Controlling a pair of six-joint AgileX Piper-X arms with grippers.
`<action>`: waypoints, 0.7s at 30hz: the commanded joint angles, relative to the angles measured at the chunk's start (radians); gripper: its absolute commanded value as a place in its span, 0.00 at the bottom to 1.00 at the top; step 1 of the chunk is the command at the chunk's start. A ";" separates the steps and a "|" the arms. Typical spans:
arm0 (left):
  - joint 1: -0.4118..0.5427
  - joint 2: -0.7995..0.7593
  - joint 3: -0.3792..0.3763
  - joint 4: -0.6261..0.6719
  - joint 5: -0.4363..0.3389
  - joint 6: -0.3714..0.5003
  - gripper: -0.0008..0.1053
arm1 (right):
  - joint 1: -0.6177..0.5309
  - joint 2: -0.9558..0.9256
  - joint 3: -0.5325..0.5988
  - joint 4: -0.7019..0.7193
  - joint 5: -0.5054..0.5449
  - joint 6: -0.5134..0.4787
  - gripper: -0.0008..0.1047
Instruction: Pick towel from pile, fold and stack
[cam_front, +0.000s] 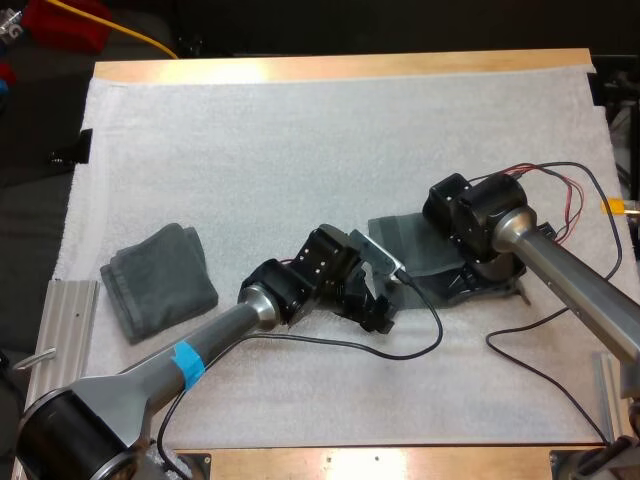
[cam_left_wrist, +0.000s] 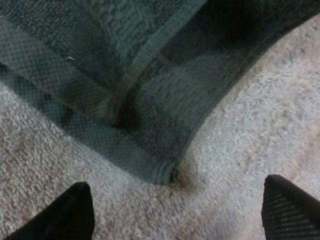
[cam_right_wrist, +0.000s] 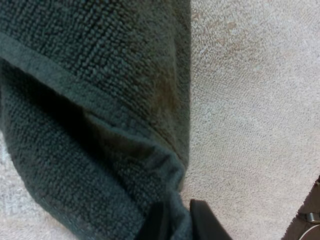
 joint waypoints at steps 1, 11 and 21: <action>-0.005 0.007 -0.009 -0.014 -0.019 -0.004 0.64 | -0.002 -0.009 0.000 0.008 -0.008 0.004 0.02; -0.005 0.144 -0.104 0.042 -0.019 -0.001 0.64 | -0.002 -0.009 0.000 0.008 -0.008 0.004 0.02; -0.005 0.220 -0.130 0.085 0.032 -0.001 0.64 | -0.002 -0.009 0.000 -0.001 -0.008 0.004 0.02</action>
